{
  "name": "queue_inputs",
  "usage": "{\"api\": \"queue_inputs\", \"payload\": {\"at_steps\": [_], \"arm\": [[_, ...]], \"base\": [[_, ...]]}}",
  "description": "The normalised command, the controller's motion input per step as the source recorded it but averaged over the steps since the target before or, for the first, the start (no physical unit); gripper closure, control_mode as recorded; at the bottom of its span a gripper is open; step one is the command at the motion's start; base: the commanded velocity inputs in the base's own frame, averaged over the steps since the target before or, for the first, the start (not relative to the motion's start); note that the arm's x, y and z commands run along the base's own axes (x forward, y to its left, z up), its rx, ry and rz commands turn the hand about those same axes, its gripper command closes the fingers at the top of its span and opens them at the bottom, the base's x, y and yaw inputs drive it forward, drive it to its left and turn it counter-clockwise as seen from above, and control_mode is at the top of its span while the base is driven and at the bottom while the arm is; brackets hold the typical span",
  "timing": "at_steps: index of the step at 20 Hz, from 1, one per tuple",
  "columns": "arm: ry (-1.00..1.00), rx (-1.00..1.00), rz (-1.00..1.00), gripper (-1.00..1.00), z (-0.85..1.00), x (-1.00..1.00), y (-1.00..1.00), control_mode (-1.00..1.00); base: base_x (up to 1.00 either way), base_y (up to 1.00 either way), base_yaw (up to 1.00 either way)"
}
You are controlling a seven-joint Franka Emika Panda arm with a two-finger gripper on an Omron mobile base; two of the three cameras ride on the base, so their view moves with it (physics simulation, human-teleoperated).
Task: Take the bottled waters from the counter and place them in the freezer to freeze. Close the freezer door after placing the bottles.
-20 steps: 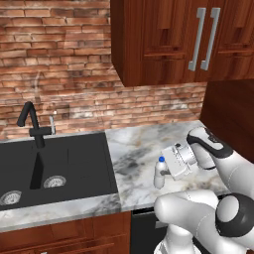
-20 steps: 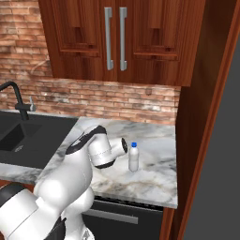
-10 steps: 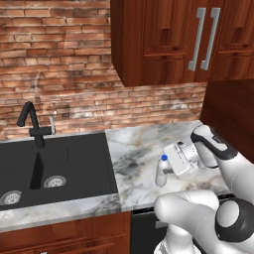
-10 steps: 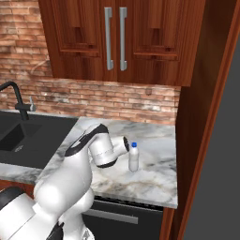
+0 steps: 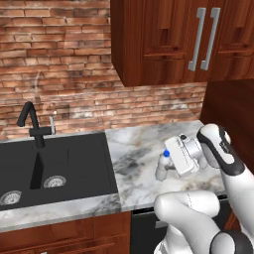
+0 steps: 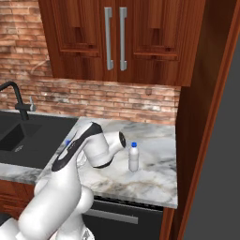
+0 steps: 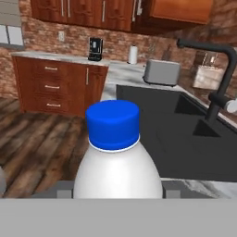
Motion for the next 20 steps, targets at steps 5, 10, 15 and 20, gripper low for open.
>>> {"api": "queue_inputs", "payload": {"at_steps": [5, 10, 15, 20], "arm": [[-0.13, 0.00, 0.00, 1.00, 0.43, -0.37, 0.10, -1.00], [-0.13, 0.00, -0.01, 1.00, 0.47, -0.40, 0.01, -1.00], [-0.02, 0.15, -0.12, 1.00, 0.38, -0.42, 0.00, -1.00], [0.06, 0.19, -0.15, 1.00, 0.43, -0.11, 0.00, -1.00]], "base": [[0.00, 0.00, 0.00], [0.00, 0.00, 0.00], [0.00, 0.00, 0.00], [0.00, 0.00, 0.00]]}}
